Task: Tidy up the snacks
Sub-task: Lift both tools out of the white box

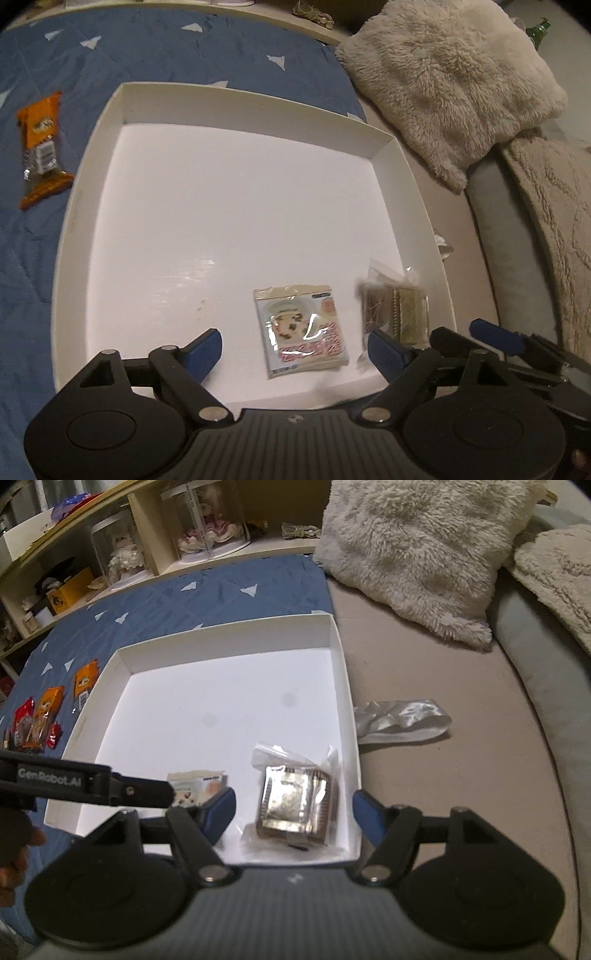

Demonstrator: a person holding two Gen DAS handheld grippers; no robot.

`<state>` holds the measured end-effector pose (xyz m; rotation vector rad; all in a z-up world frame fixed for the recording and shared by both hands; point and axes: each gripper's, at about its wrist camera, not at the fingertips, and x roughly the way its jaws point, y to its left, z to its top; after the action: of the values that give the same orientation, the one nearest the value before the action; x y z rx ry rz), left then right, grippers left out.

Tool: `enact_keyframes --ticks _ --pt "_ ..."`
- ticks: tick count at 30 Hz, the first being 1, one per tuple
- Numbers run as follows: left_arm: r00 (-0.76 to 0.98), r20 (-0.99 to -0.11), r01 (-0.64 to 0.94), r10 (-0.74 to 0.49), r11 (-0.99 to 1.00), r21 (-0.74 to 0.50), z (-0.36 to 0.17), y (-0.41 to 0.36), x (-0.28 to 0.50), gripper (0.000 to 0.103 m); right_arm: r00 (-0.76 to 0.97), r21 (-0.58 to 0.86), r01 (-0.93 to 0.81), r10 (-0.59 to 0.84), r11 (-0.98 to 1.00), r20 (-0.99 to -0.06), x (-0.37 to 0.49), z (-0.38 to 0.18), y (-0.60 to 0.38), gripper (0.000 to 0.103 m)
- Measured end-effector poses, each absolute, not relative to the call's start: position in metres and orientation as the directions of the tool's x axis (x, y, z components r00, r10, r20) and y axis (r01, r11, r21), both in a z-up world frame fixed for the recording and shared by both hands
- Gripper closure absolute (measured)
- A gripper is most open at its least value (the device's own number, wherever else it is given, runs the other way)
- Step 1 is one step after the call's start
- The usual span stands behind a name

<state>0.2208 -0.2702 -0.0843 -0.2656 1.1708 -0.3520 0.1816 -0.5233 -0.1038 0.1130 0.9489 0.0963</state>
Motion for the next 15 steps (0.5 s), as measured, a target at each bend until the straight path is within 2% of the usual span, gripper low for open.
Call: enact_keyframes --ticks 7,13,15 --pt "0.361 -0.854 0.179 -0.375 0.926 -0.331 -0.070 -0.262 0.204 0.004 0.581 0.143 -0.028 0.132 0.989 -0.803 0.168 -0.095 -0.522 0.027" --pt "0.370 -0.851 0.217 -0.373 0.925 -0.311 -0.058 -0.258 0.187 0.000 0.590 0.152 -0.021 0.135 0.988 -0.796 0.153 -0.083 -0.520 0.022" --pt "0.371 -0.851 0.224 -0.371 0.925 -0.305 -0.054 -0.257 0.181 0.000 0.597 0.147 -0.018 0.129 0.989 -0.792 0.147 -0.079 -0.518 0.017"
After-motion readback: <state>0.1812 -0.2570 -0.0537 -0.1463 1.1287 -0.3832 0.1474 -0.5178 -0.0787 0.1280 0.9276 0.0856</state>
